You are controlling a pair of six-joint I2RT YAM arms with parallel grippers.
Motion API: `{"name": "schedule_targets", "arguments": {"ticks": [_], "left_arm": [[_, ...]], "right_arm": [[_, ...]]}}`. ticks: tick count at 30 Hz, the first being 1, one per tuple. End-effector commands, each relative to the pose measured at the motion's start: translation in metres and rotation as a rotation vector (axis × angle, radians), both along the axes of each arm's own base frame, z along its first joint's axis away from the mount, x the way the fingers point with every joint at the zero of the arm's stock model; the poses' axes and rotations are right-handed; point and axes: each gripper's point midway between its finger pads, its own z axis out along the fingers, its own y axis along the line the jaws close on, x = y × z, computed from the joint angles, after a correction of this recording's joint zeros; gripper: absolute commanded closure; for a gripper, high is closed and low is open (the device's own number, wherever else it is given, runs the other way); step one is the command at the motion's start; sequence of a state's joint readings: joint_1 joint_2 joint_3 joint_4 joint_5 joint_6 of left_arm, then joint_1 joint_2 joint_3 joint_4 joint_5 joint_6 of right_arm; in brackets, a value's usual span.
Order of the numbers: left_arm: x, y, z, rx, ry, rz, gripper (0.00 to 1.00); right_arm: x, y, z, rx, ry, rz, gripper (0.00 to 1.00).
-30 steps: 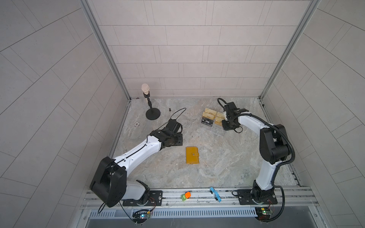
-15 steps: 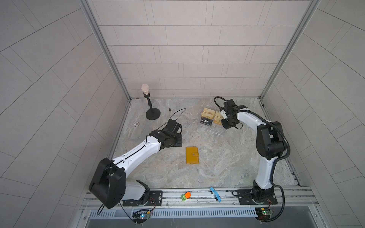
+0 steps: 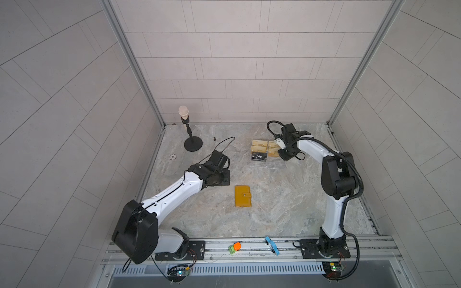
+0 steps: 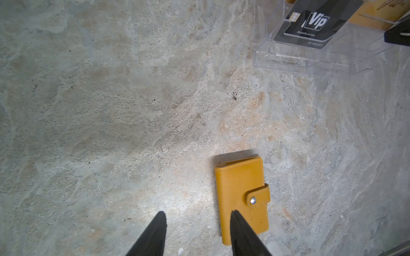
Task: Insert credit cards into a card holder
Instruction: Rotate the storage box at the top-center of the table.
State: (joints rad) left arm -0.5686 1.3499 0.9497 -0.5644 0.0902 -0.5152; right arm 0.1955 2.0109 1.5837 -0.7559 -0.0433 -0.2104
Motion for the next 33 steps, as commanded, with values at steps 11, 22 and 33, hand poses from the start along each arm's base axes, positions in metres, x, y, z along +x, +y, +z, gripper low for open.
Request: {"name": "schedule_targets", "arguments": {"ticks": [11,22,33], "left_arm": [[0.009,0.01,0.043,0.006,-0.133,0.032,0.29],[0.044,0.106,0.149,0.218,-0.668,0.249,0.0],[0.038,0.189,0.071,0.412,-0.901,0.453,0.0]], "right_arm": [[-0.015,0.015,0.056,0.172,-0.11,-0.052,0.55],[-0.047,-0.022,0.172,0.181,-0.56,-0.205,0.36],[-0.088,-0.074,0.12,0.1,-0.914,-0.356,0.0]]}}
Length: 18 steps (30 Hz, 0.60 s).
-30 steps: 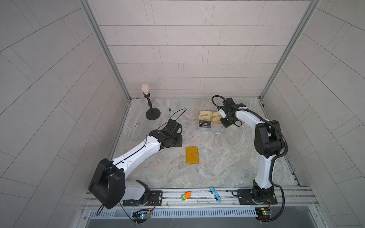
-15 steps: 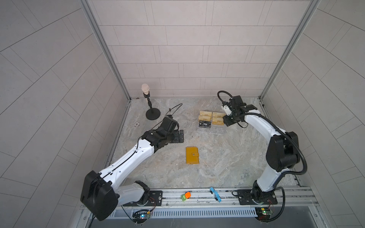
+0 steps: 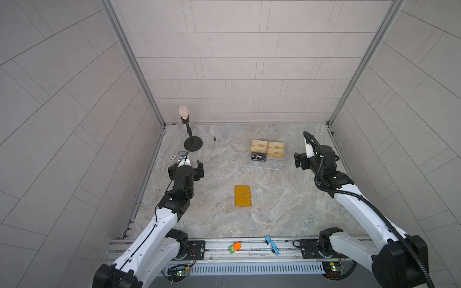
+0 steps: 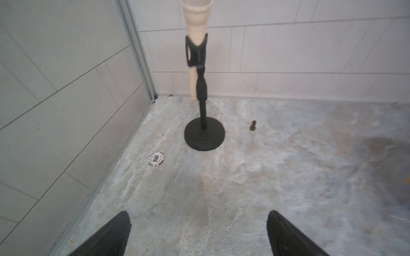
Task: Insert credit cards into a card holder
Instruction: Rotate the storage box at the top-center of the table, then reset both arms
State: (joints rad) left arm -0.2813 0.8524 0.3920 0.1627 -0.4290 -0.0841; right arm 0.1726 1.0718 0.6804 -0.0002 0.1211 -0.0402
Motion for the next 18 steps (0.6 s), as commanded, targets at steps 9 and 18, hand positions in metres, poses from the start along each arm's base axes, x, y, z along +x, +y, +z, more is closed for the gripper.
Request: {"name": "schedule_targets", "arguments": {"ticks": [9,18], "left_arm": [[0.035,0.013,-0.018,0.049,-0.186,0.039,0.0],[0.066,0.016,-0.04,0.042,-0.172,0.016,0.0]], "right_arm": [[0.014,-0.041,-0.067,0.036,-0.118,-0.188,0.0],[0.028,-0.043,-0.107,0.029,-0.086,-0.199,0.0]]}}
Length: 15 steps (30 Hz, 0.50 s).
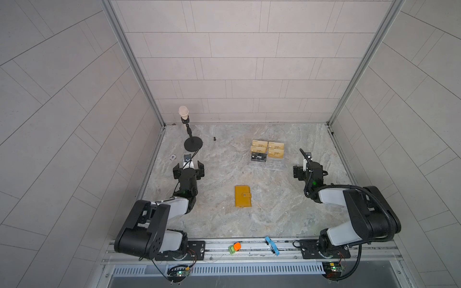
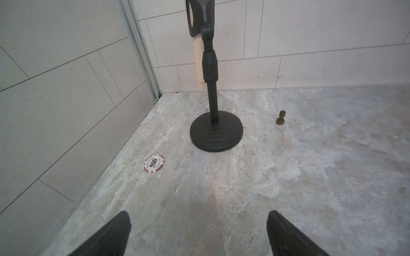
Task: Insert credit cards into a card holder
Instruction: Reset both arms
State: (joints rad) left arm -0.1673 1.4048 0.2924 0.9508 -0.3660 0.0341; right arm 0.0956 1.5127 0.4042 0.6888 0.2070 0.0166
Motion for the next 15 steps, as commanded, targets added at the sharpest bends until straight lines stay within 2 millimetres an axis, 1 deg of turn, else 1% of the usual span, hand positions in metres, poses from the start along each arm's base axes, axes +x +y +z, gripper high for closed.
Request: {"name": "schedule_targets", "arguments": {"ticks": [1,3,4,6,15], "left_arm": [[0.011,0.0037,0.0095,-0.013,-0.084,0.019,0.0],[0.0146,0.0069,0.0056,-0.03,-0.041,0.026,0.0],[0.0161,0.0084,0.004,-0.035,-0.039,0.027,0.0],[0.0195,0.01,0.0006,-0.05,-0.012,0.02,0.0],[0.0171,0.0078,0.0039,-0.045,-0.025,0.012,0.0]], "right_arm": [[0.0094,-0.0042,0.0187,0.026,-0.083,-0.025,0.0],[0.0139,-0.0078,0.0148,0.04,-0.051,-0.039,0.0],[0.0153,-0.0082,0.0172,0.043,-0.059,-0.039,0.0],[0.0144,-0.0083,0.0159,0.042,-0.051,-0.039,0.01],[0.015,-0.0057,0.0167,0.034,-0.054,-0.029,0.0]]}}
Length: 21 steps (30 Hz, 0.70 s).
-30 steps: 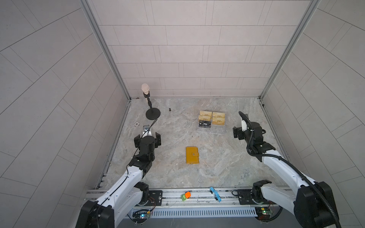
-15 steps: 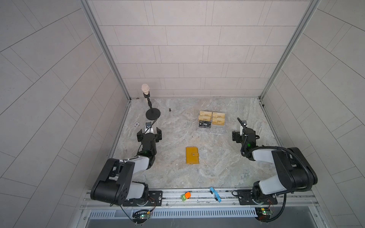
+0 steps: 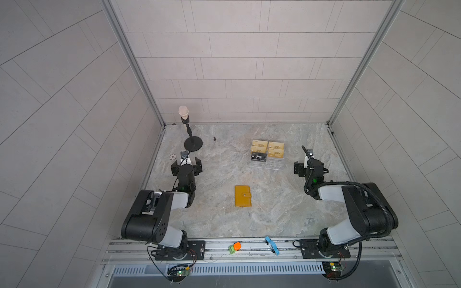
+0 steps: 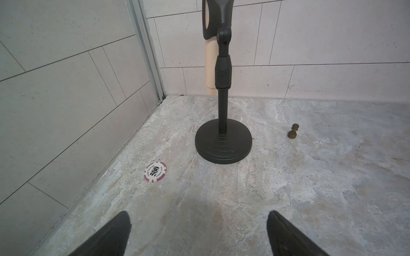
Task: Insert credit cards into a card holder
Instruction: Reset both arms
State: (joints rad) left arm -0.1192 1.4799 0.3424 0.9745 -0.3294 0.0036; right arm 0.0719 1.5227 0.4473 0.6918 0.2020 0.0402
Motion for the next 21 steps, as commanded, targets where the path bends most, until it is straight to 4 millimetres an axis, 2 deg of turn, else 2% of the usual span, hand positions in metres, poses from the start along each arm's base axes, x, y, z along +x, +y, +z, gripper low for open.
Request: {"name": "schedule_targets", "arguments": {"ticks": [1,18,20,21], "left_arm": [[0.002,-0.003,0.007,-0.006,-0.02,-0.007,0.0],[0.002,-0.002,0.007,-0.007,-0.02,-0.007,0.0],[0.002,-0.002,0.007,-0.007,-0.02,-0.007,0.0],[0.002,-0.002,0.006,-0.007,-0.02,-0.007,0.0]], "right_arm": [[0.002,0.002,0.004,0.009,-0.013,0.0,0.01],[0.004,0.001,0.002,0.015,-0.006,0.002,0.01],[-0.001,0.001,0.003,0.017,-0.021,0.006,0.0],[-0.009,0.0,0.005,0.017,-0.062,0.003,0.0]]}}
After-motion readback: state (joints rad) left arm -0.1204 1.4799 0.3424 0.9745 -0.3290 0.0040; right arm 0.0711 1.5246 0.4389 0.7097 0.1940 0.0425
